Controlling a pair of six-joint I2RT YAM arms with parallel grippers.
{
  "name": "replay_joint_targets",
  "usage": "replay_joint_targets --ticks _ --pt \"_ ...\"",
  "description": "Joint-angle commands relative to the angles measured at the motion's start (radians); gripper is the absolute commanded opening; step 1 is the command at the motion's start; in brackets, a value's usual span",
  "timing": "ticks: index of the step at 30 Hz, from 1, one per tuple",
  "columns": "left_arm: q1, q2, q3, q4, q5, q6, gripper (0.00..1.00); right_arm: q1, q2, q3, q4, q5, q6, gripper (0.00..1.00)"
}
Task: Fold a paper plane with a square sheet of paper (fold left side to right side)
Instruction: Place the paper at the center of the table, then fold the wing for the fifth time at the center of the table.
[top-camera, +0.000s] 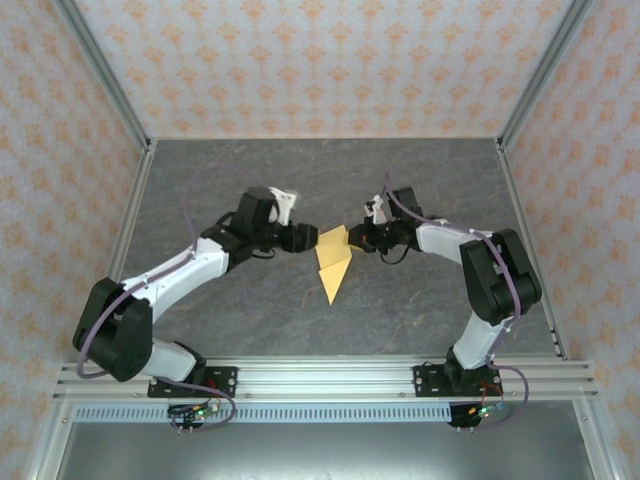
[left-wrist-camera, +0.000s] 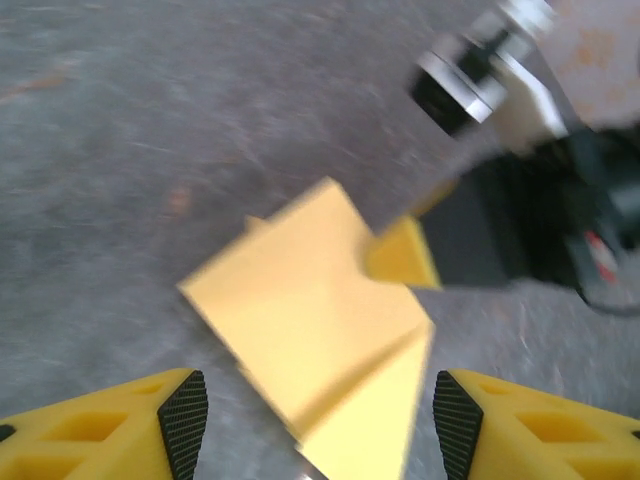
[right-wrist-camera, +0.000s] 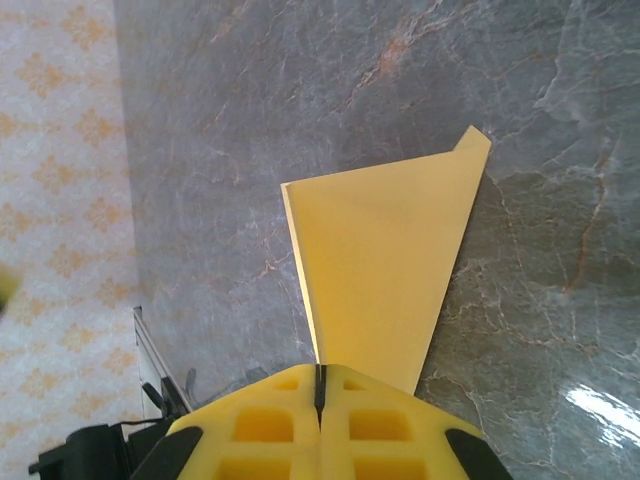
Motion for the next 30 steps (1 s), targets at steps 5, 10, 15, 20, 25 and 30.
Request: replay_joint_targets --ticks 5,10,15,20,25,30 --pt "-0.235 0.071 -0.010 -0.133 -0.217 -0.019 0.63 0.008 0.012 0.082 -0.184 0.088 0.083 0.04" --pt "-0.335 0.195 0.098 -0.190 -0.292 -0.053 0.63 0.020 0.023 0.112 -0.217 0.101 0.098 0.04" --pt "-0.383 0.317 0.217 -0.287 -0.373 -0.067 0.63 0.035 0.035 0.120 -0.226 0.114 0.108 0.04" --pt "-0.413 0.386 0.287 -0.360 -0.467 -0.087 0.61 0.041 0.042 0.125 -0.225 0.118 0.114 0.04" --pt "-0.423 0.431 0.328 -0.402 -0.523 -0.107 0.53 0.045 0.049 0.128 -0.229 0.122 0.113 0.04" --pt "-0.423 0.459 0.344 -0.416 -0.519 -0.112 0.42 0.046 0.062 0.133 -0.245 0.136 0.102 0.04"
